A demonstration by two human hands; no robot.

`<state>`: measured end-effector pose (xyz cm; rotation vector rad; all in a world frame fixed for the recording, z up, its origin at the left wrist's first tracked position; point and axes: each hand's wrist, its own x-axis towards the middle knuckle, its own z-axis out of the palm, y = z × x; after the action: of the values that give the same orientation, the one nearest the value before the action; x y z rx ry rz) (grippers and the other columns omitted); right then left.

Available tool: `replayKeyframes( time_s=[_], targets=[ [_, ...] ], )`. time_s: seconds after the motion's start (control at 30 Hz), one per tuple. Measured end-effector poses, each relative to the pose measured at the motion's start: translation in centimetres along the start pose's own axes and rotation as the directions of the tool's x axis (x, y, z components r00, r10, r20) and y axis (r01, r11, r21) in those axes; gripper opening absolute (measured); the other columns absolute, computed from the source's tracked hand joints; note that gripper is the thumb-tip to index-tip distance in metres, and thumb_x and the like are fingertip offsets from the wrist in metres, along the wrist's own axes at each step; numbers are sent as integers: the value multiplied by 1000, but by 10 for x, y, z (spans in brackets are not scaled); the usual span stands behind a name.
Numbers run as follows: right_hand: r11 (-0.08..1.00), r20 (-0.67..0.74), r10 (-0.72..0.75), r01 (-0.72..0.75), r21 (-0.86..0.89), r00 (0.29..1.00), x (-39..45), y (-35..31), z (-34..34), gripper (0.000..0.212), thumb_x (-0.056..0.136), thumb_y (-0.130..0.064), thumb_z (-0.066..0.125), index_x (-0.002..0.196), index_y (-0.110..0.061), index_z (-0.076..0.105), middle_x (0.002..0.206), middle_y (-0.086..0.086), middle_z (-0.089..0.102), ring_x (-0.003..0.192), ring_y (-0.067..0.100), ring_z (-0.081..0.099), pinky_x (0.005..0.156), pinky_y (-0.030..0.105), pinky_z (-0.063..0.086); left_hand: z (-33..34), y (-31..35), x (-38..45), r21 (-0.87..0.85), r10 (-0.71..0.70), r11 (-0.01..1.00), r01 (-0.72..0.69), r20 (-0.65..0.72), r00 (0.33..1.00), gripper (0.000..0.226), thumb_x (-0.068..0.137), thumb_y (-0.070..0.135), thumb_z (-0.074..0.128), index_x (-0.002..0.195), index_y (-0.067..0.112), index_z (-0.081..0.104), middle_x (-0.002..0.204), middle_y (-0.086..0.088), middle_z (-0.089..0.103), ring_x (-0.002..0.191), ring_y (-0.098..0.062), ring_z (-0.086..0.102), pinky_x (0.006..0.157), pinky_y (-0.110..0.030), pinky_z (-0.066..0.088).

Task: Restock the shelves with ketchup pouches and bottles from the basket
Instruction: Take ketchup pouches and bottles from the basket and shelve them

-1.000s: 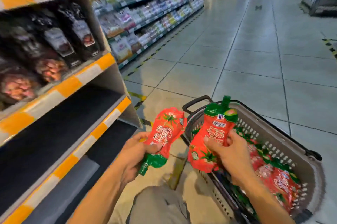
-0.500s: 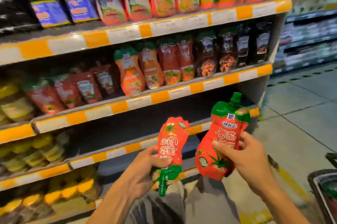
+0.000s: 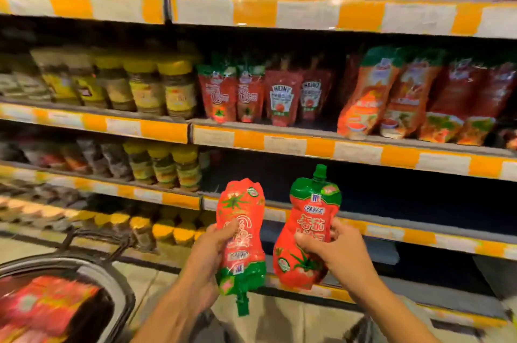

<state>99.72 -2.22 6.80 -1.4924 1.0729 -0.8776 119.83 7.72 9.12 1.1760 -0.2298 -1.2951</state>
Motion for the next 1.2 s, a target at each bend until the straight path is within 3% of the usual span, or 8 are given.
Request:
replayKeyframes(
  time_s=[0.27, 0.43, 0.53, 0.7, 0.77, 0.83, 0.97, 1.2],
  targets=[
    [998, 90, 47, -42, -57, 995, 104, 42, 93, 19, 76, -8, 85, 91, -12, 75, 84, 3, 79, 81, 22, 76, 79, 42, 61, -55, 3, 77, -123, 83, 986, -110, -204, 975, 42, 88, 3, 65, 129, 2, 57, 117, -27, 68, 108, -46, 65, 91, -56, 55],
    [996, 39, 56, -58, 62, 998, 161, 52, 122, 18, 76, -1, 83, 91, -4, 73, 82, 7, 78, 69, 12, 73, 61, 26, 57, -78, -3, 112, -101, 108, 986, -134, -229, 967, 34, 86, 3, 67, 119, 6, 63, 103, -17, 76, 85, -32, 75, 73, -42, 59],
    [994, -7, 34, -33, 101, 999, 194, 47, 136, 15, 76, -5, 84, 86, -7, 74, 82, 9, 78, 72, 17, 72, 68, 33, 61, -85, 1, 128, -107, 48, 991, -76, -240, 969, 22, 89, 8, 66, 111, 4, 66, 96, -15, 77, 77, -29, 75, 71, -41, 57],
    [986, -105, 58, -40, 161, 993, 243, 43, 161, 20, 72, -9, 87, 89, -13, 76, 87, 1, 78, 82, 17, 74, 78, 38, 62, -97, 8, 143, -162, -61, 986, 26, -215, 975, 23, 92, 16, 64, 112, 5, 69, 99, -16, 76, 93, -34, 72, 78, -43, 57],
    [993, -120, -57, 69, 96, 991, 260, 40, 170, 33, 70, -19, 91, 98, -17, 74, 92, -8, 76, 80, 6, 72, 70, 20, 57, -101, 11, 146, -174, -67, 984, 31, -209, 975, 22, 91, 16, 64, 109, 6, 70, 96, -14, 77, 89, -32, 73, 78, -41, 57],
    [987, -149, -154, 144, -77, 977, 273, 35, 177, 46, 69, -31, 92, 109, -22, 72, 94, -15, 68, 74, -6, 63, 58, 3, 45, -104, 11, 150, -193, -68, 981, 29, -197, 978, 18, 89, 15, 64, 103, 7, 70, 84, -10, 77, 65, -23, 73, 59, -33, 57],
    [948, -82, -248, 224, -228, 965, 287, 41, 185, 44, 75, -36, 88, 110, -34, 63, 98, -17, 59, 60, -22, 52, 52, -5, 36, -105, 12, 154, -238, -57, 971, 1, -228, 972, 17, 86, 13, 67, 102, 8, 68, 71, -3, 73, 48, -14, 66, 52, -26, 54],
    [909, 102, -148, 176, -378, 984, 279, 69, 170, 68, 72, -24, 90, 131, -19, 58, 120, -5, 66, 100, 6, 60, 85, 19, 43, -102, 9, 156, -275, -30, 960, -44, -260, 965, 26, 82, 5, 72, 107, 10, 65, 75, -4, 76, 56, -13, 70, 48, -23, 55]
  ],
)
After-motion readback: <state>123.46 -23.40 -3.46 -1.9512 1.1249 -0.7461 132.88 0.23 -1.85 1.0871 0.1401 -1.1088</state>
